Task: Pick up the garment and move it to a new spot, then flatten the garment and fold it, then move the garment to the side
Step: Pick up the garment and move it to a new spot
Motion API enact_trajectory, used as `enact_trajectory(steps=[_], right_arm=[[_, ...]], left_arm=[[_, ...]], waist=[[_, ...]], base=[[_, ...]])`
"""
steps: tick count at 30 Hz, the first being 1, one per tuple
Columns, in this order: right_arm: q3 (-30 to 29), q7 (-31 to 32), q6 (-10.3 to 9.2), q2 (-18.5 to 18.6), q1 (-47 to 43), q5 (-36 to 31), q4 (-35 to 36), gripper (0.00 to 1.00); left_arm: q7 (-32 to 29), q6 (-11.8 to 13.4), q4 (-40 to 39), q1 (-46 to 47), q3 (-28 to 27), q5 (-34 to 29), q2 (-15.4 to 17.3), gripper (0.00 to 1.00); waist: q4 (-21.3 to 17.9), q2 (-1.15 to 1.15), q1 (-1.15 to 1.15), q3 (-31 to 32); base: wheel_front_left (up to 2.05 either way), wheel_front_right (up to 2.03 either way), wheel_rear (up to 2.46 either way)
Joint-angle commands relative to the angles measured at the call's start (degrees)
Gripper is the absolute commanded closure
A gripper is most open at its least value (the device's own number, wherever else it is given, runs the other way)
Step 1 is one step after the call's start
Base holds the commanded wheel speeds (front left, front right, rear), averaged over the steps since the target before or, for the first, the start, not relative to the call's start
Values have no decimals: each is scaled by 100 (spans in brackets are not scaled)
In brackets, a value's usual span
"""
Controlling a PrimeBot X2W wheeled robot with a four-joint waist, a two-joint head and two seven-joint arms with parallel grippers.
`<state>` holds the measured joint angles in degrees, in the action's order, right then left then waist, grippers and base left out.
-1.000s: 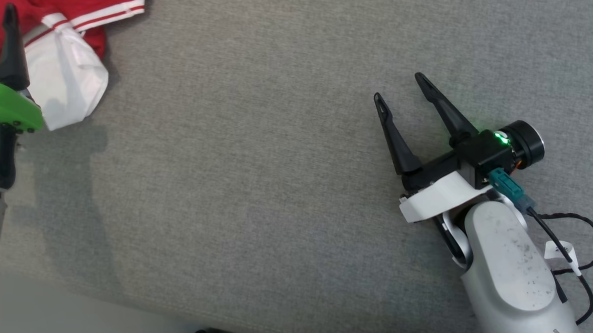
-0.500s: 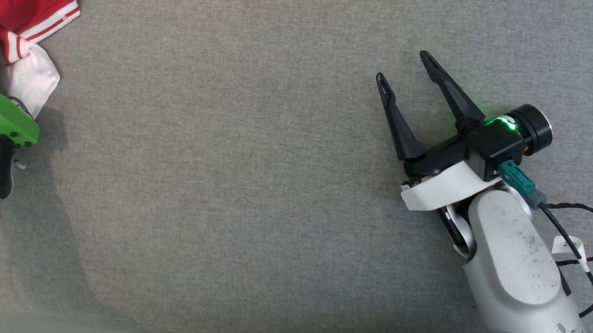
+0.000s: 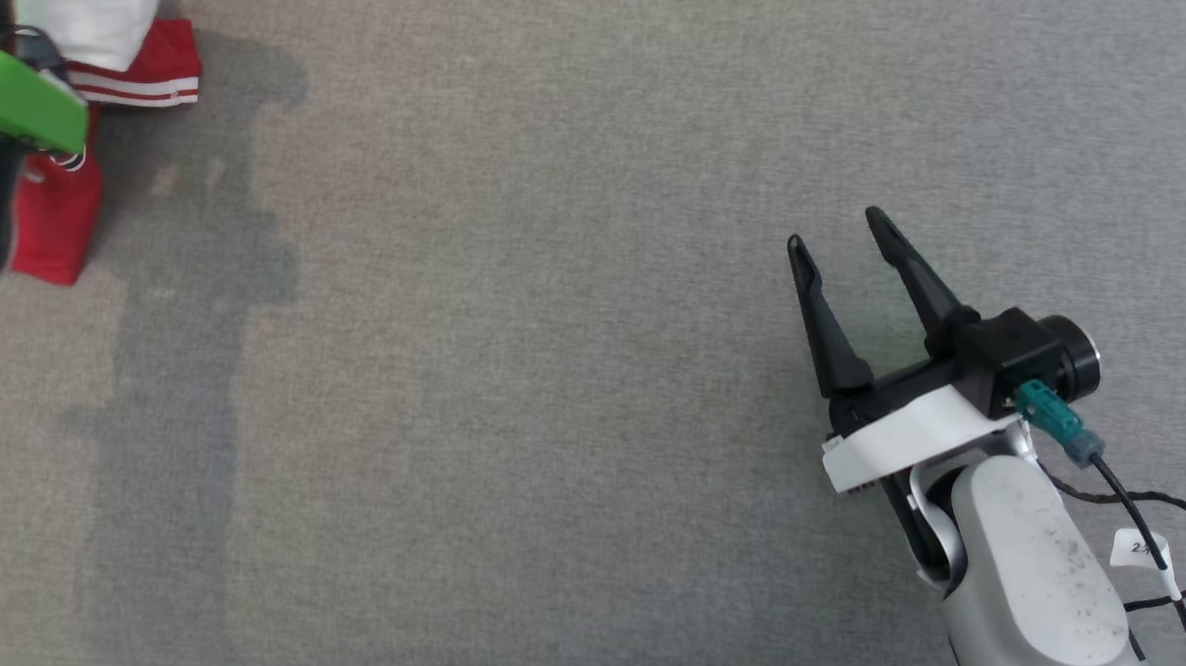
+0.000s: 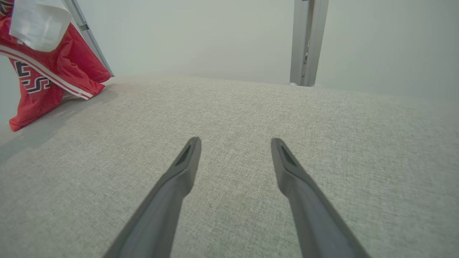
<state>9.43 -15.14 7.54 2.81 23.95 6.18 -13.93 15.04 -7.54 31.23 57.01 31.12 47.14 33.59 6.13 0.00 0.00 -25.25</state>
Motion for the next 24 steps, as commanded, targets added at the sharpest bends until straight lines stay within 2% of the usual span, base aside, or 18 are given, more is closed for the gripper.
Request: enact_trajectory(steps=[1, 7, 16, 21, 24], right_arm=[[29, 0, -11, 20, -149, 76, -40, 0], [42, -1, -11, 19, -360, 244, -71, 0], [100, -1, -11, 16, -564, 420, -7, 0], [85, -1, -11, 17, -652, 454, 15, 0], [52, -1, -11, 17, -717, 479, 34, 0]], left_arm=[[18, 14, -171, -54, 40, -74, -101, 100], [18, 15, -842, -296, 433, -261, -592, 100], [19, 14, -851, -484, 1249, -342, -1599, 100], [20, 15, -781, -588, 1700, -346, -2158, 100], [19, 14, -766, -789, 1850, -622, -2423, 100]], waist=[[-443, 0, 0, 439], [-1096, 0, 0, 755], [-2073, 0, 0, 851], [-2327, 0, 0, 843], [-2346, 0, 0, 844]], base=[[0, 0, 0], [0, 0, 0], [0, 0, 0], [0, 0, 0], [0, 0, 0]])
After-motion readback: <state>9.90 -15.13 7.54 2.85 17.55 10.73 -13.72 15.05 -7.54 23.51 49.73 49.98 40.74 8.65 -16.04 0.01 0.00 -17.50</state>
